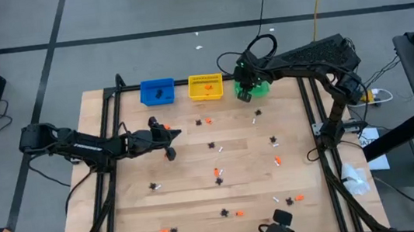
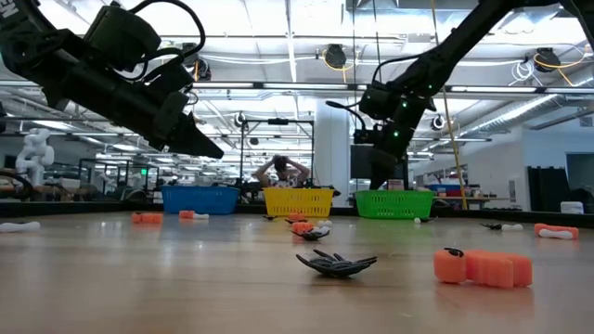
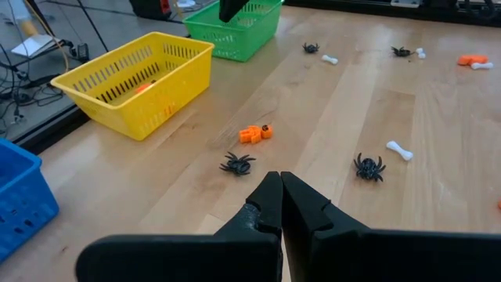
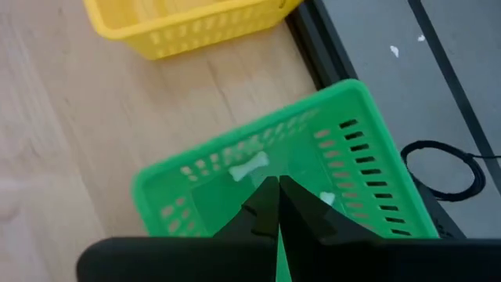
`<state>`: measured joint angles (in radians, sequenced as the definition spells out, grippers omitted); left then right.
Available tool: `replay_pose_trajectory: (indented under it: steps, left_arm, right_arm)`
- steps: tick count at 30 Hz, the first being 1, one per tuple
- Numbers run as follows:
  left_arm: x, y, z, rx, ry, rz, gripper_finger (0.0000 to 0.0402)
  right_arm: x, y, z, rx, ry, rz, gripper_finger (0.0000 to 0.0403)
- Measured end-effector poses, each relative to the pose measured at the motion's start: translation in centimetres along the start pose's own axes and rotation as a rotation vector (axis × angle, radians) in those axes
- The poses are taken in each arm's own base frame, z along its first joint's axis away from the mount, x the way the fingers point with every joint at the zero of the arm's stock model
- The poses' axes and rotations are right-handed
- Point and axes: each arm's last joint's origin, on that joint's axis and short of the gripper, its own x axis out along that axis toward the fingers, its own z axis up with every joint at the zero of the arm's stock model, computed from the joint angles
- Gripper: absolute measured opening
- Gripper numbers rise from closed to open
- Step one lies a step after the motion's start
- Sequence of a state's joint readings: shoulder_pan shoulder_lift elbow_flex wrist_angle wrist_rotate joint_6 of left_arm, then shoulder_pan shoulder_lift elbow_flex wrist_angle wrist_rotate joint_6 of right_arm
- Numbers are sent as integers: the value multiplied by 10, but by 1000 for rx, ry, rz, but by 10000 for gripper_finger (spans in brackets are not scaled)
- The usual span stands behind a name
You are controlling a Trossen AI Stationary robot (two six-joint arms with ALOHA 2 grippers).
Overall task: Sort Halloween decoration
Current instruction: Put the orange skeleton toy into the yellow bin
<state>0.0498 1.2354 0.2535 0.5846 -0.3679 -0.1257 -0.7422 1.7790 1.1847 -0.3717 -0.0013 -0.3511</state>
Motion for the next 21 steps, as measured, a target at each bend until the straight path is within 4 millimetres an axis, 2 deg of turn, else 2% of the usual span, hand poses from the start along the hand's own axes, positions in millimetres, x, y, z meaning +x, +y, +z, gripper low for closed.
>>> replay_pose_trajectory:
  steps: [7,15,21]
  left_arm:
    - [0,0,0,0,0,0,0]
    - [0,0,0,-1,0,0,0]
    - [0,0,0,-1,0,0,0]
  right_arm:
    - [0,-9,-6,38,30,-12,0]
    - [-3,-39,-30,154,169,-99,0]
    - [-4,-50,-39,191,206,-106,0]
